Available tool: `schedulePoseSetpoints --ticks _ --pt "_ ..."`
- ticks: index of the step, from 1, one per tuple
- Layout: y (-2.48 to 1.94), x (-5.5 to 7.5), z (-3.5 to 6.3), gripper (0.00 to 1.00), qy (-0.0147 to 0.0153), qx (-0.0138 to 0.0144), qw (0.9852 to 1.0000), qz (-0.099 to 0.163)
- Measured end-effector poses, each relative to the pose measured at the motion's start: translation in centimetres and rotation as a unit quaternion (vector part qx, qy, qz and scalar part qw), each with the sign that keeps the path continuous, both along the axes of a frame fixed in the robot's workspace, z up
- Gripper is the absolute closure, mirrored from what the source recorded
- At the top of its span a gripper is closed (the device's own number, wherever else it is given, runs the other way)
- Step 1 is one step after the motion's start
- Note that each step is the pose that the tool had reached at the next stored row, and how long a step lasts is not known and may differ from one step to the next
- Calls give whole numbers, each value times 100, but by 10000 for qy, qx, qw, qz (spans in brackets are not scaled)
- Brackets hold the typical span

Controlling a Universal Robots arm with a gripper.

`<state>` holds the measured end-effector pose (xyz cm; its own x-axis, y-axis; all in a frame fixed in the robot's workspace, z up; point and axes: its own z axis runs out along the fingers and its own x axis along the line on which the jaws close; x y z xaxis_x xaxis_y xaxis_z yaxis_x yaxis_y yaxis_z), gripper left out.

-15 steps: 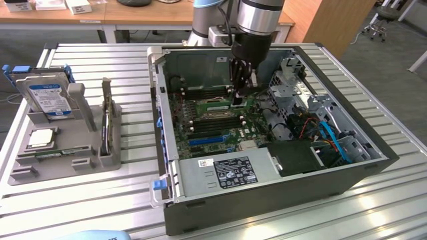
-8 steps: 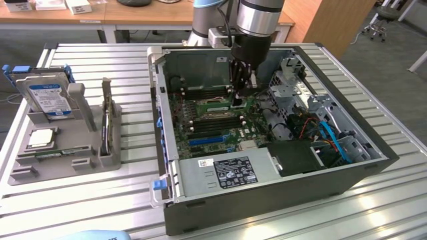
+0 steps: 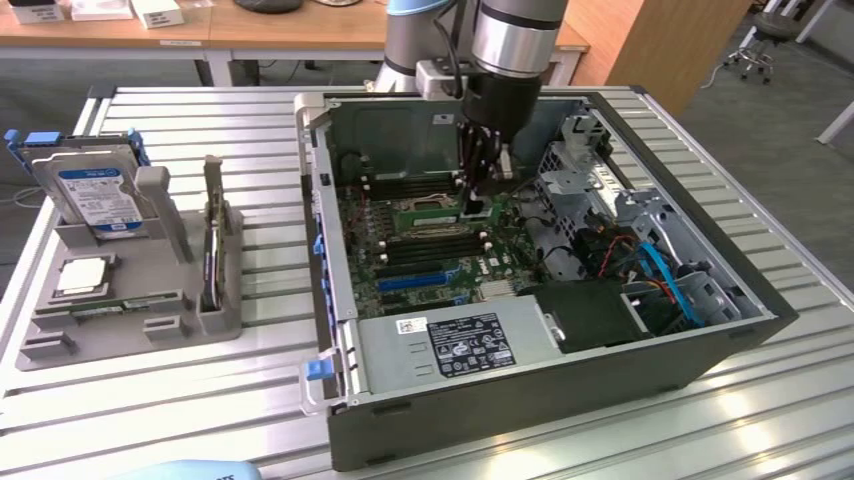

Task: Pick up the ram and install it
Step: 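Insert the ram into the slot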

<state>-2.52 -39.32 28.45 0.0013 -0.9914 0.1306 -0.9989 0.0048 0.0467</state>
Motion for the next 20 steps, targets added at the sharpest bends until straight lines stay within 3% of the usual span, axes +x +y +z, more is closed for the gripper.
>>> schedulePoseSetpoints --ticks 20 --pt "49 0 -107 88 -1 -83 10000 0"
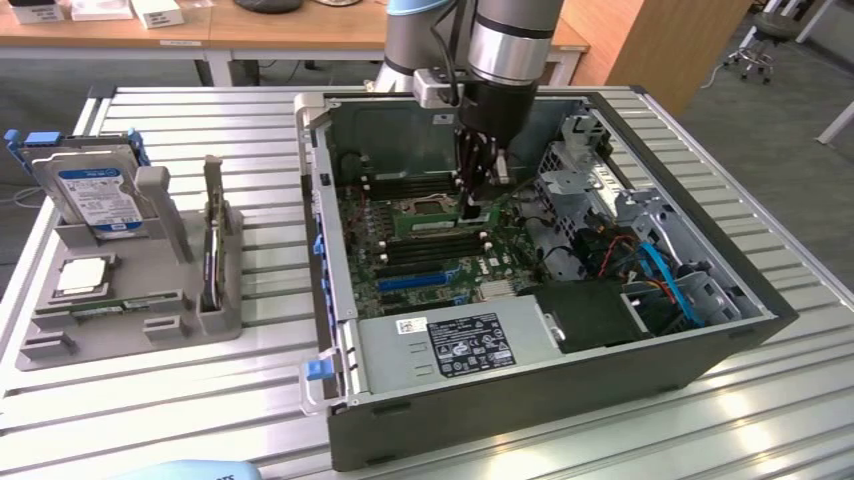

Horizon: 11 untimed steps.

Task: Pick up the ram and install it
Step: 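Insert the ram into the slot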

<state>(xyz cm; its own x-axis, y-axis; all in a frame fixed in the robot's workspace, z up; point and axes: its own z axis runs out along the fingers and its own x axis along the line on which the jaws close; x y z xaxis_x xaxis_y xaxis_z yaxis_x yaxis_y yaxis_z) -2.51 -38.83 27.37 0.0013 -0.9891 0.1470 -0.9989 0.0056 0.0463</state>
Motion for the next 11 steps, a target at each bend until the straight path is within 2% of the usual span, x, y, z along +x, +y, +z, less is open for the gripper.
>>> schedulePoseSetpoints --ticks 6,11 --pt "7 0 -7 88 -1 -4 10000 0" --pt "69 0 -11 88 -3 -4 10000 -1"
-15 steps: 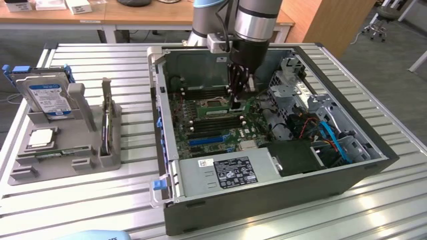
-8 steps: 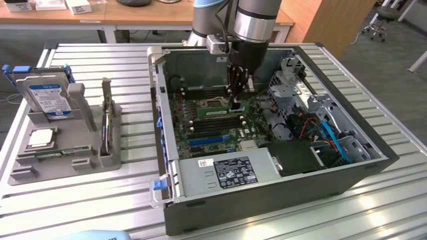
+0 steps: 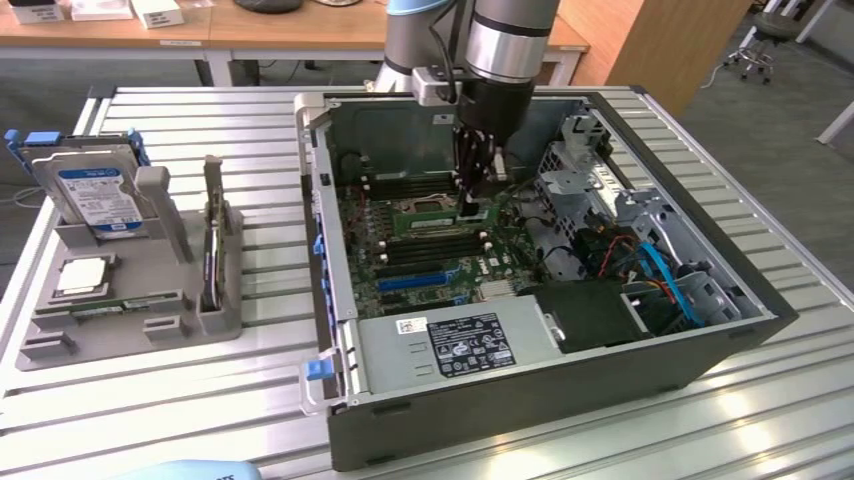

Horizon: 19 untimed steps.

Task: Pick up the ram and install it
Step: 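Insert the ram into the slot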

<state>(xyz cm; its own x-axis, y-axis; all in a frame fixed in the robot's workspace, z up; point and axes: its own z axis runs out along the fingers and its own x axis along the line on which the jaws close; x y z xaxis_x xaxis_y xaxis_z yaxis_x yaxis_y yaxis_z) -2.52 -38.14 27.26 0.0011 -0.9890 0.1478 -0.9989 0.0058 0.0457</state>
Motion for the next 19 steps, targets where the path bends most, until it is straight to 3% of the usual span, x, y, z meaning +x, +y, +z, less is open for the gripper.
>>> schedulePoseSetpoints --ticks 19 --pt "34 -3 -34 88 -35 0 10000 -4"
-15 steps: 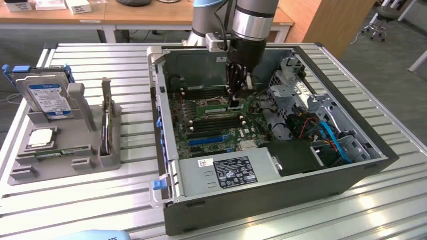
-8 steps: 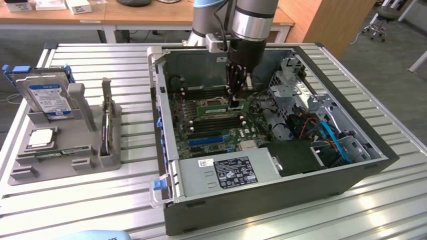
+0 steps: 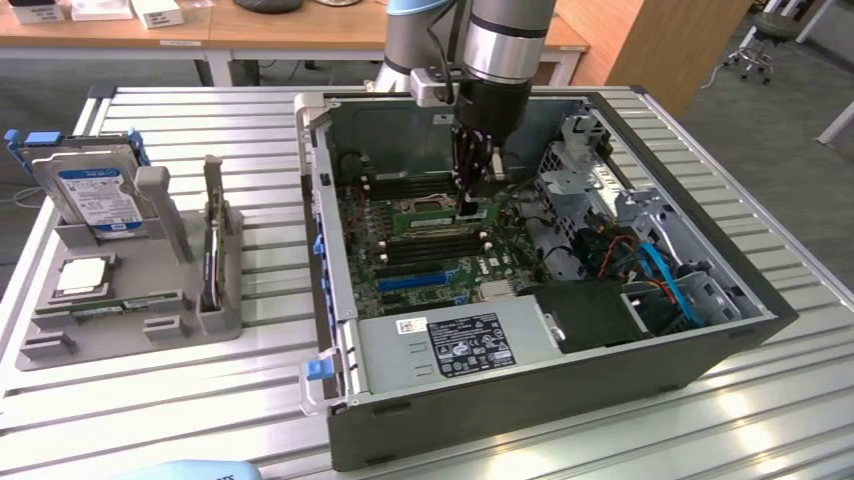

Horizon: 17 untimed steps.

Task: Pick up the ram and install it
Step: 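Insert the ram into the slot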

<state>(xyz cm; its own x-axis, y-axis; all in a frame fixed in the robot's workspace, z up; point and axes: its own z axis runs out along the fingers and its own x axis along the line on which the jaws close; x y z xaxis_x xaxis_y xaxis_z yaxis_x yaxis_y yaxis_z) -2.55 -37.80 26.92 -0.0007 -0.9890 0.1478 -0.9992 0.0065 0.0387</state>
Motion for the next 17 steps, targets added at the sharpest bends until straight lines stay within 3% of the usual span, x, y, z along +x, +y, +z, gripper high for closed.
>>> schedulePoseSetpoints --ticks 17 --pt "6 -10 -36 88 -42 1 10000 1"
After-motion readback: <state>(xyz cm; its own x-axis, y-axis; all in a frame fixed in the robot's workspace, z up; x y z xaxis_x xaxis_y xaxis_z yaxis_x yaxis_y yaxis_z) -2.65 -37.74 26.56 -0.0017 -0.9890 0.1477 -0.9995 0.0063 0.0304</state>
